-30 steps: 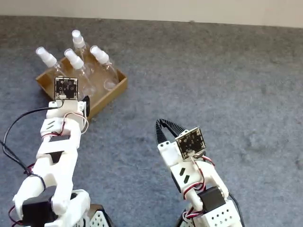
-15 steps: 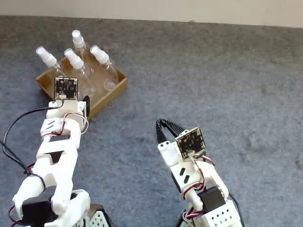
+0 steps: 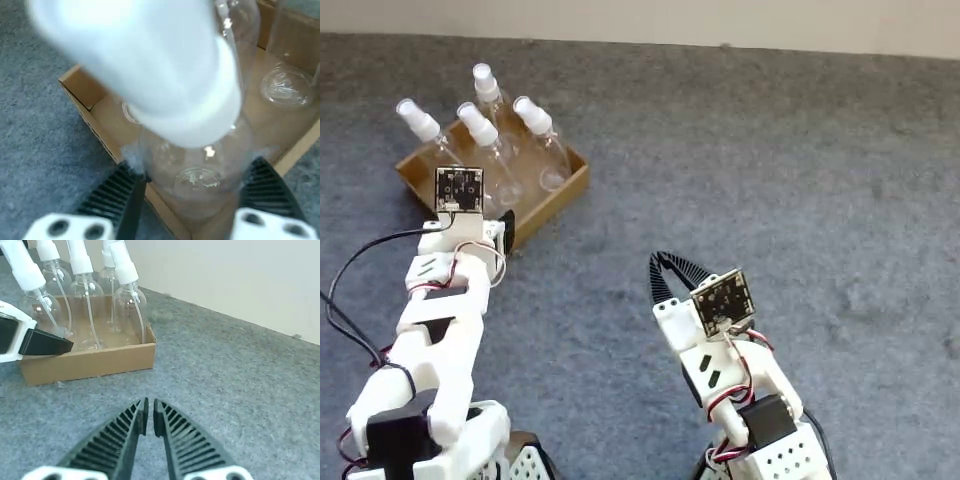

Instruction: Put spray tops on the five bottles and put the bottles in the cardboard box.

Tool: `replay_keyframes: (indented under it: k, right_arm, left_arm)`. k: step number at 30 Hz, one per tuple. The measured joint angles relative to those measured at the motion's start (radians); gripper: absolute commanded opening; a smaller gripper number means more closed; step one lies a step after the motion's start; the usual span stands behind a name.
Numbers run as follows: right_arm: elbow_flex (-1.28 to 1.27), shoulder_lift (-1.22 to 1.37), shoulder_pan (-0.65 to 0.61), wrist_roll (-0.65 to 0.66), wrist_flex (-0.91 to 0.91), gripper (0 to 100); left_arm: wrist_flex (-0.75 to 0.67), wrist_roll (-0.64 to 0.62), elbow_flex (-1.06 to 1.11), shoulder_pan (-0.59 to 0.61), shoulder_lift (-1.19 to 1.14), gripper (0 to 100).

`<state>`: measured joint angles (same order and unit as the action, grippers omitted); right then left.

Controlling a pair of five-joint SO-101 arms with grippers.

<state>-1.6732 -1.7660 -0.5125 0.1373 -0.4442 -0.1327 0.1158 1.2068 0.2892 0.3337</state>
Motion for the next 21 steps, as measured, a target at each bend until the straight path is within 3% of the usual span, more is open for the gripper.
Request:
replay_keyframes:
  k: [21]
  right_arm:
    - [0.0, 0.0, 0.0, 0.0, 0.0, 2.2]
  left_arm:
    - [0.002, 0.003, 0.002, 0.0, 0.02, 25]
